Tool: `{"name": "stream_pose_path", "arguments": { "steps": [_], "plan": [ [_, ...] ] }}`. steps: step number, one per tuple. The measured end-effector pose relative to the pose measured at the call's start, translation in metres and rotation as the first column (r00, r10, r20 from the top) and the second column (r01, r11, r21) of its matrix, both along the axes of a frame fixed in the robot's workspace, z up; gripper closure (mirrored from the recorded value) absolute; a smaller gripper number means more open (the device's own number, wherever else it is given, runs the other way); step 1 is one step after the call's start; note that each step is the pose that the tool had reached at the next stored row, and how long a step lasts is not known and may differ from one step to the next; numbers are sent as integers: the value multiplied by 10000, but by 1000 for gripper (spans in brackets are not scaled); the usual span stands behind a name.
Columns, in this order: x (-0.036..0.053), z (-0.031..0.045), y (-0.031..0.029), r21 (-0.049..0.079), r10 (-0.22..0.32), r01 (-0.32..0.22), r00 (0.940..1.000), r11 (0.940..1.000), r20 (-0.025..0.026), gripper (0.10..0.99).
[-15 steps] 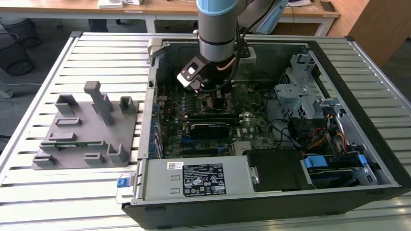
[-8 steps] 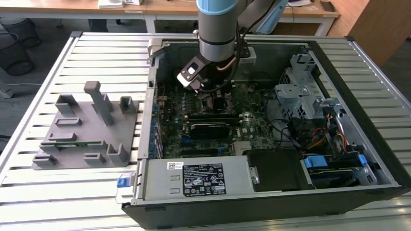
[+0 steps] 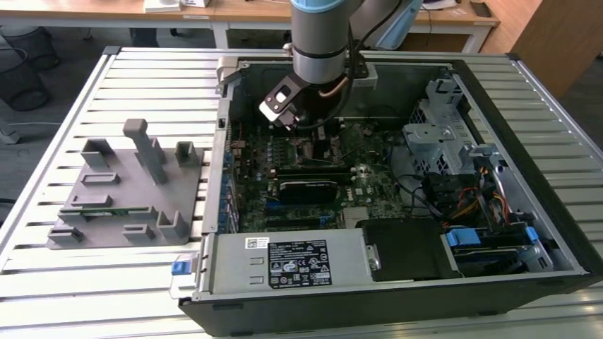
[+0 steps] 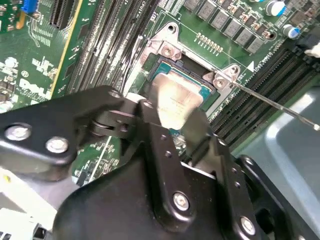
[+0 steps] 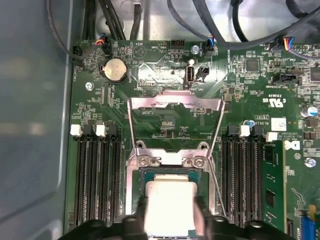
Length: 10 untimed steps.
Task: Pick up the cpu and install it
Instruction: 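Place the cpu into insertion slot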
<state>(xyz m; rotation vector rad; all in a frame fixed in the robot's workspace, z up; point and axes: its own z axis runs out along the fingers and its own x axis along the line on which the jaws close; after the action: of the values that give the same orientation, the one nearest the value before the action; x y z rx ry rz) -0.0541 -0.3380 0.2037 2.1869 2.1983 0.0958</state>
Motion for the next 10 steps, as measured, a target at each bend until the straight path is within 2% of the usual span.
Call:
{"name": "stream_pose_path", "arguments": {
  "steps": [2, 3, 6, 7, 9, 10],
  "plan": [
    [0, 26, 0, -1, 0, 0, 10000, 10000, -13, 667],
    [1, 38, 0, 0, 0, 0, 10000, 10000, -20, 667],
    [3, 78, 0, -1, 0, 0, 10000, 10000, -55, 843],
    [5, 91, 0, 0, 0, 0, 10000, 10000, -71, 843],
    [9, 114, 0, 0, 0, 0, 9999, 10000, -114, 961],
    [10, 123, 0, 1, 0, 0, 9999, 10000, -130, 961]
  ]
}}
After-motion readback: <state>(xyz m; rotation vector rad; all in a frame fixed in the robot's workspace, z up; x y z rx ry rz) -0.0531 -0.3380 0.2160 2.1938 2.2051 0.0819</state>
